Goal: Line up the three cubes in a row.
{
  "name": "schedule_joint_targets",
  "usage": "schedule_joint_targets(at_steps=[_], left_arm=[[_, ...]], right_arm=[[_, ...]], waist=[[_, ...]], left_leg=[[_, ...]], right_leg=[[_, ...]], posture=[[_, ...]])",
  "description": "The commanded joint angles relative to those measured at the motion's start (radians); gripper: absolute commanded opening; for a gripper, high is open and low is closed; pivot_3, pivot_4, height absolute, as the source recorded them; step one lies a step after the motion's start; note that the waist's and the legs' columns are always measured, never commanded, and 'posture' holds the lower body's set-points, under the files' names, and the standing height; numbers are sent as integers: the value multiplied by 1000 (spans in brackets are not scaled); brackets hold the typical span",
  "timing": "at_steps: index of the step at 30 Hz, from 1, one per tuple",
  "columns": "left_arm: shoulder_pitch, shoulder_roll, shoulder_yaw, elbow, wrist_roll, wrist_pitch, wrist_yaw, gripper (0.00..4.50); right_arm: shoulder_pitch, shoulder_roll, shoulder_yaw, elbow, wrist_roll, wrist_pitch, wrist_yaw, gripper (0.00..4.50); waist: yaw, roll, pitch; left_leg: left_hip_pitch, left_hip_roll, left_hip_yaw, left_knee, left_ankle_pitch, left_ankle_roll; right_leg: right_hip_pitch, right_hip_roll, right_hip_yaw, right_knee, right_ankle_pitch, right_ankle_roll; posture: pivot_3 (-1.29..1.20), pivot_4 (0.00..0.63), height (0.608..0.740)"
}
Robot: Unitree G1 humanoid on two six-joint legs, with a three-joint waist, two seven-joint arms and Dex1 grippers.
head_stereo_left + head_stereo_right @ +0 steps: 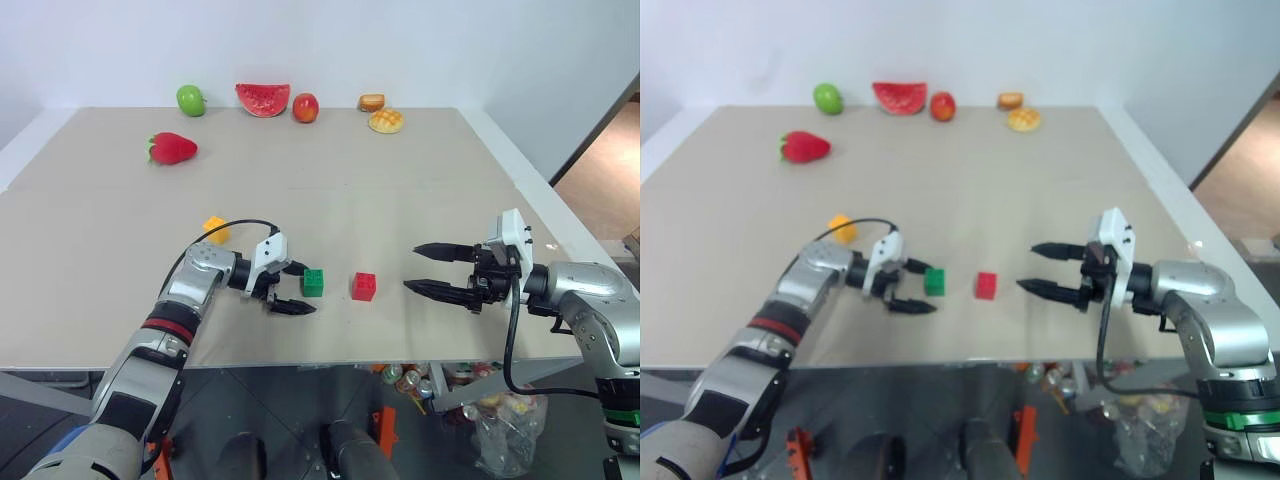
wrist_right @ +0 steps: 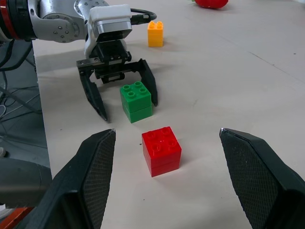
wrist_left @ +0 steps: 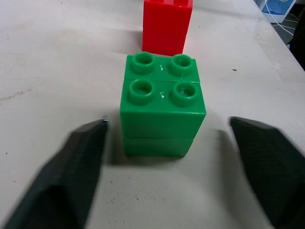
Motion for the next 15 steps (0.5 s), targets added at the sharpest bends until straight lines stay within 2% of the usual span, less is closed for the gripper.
schedule_joint_targets(at_steps=[1,10,13,15], left_arm=[[1,36,19,-29,-1,-24,16,4421],[170,280,96,-244,-70,74,-33,4421],[251,329,165,-335,-119,149,31,4421],[322,323,223,-445,-139,222,148,4421]], right_arm=[[-19,-2,-16,-16,8,-6,3,3601],[-35,-19,-27,-17,17,1,15,3601],[-61,-8,-24,-7,9,-12,5,3601],[-95,21,-13,-3,-1,-19,-31,3601]], waist=[[-1,0,0],[-8,0,0],[-10,1,0],[-10,1,0]], left_leg=[[0,0,0,0,0,0],[2,3,0,-3,-1,1],[2,4,0,-3,-1,2],[2,4,0,-3,-1,2]], right_leg=[[0,0,0,0,0,0],[-1,3,-1,1,-1,-2],[-1,3,-1,1,-1,-3],[-1,2,-2,1,-1,-3]], posture=[[0,150,740],[0,150,740],[0,150,740],[0,150,740]])
